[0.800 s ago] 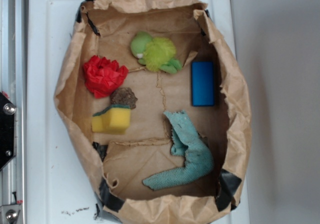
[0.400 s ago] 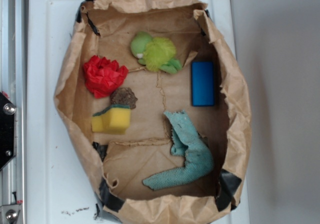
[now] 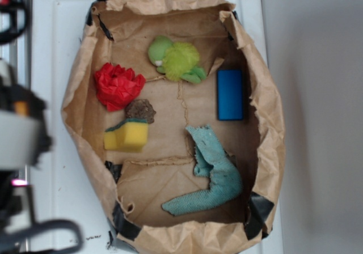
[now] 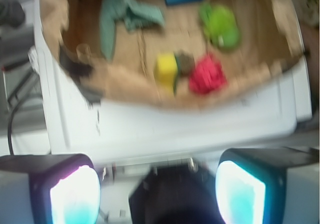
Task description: Grab the blue cloth.
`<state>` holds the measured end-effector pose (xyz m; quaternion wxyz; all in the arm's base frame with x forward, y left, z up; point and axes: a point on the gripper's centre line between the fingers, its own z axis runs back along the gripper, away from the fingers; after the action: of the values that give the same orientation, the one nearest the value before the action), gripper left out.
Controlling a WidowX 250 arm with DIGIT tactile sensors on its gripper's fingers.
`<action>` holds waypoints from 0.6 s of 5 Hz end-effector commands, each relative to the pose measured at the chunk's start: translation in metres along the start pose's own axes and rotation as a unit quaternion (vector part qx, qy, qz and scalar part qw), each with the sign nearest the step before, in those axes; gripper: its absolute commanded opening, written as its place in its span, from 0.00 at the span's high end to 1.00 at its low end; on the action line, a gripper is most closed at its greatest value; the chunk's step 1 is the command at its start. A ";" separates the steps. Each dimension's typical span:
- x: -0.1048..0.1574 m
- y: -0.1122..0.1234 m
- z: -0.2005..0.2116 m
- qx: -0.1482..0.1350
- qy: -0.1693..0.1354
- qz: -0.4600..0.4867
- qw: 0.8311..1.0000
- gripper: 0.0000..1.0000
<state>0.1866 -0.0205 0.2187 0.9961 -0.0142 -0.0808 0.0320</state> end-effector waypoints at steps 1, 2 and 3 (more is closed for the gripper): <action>0.052 0.006 -0.023 -0.002 -0.048 -0.021 0.999 0.00; 0.079 0.006 -0.050 -0.010 -0.051 -0.024 0.998 0.00; 0.096 0.008 -0.061 -0.020 -0.062 -0.026 0.998 0.00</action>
<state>0.2836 -0.0133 0.1568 0.9927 -0.0313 -0.1162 -0.0013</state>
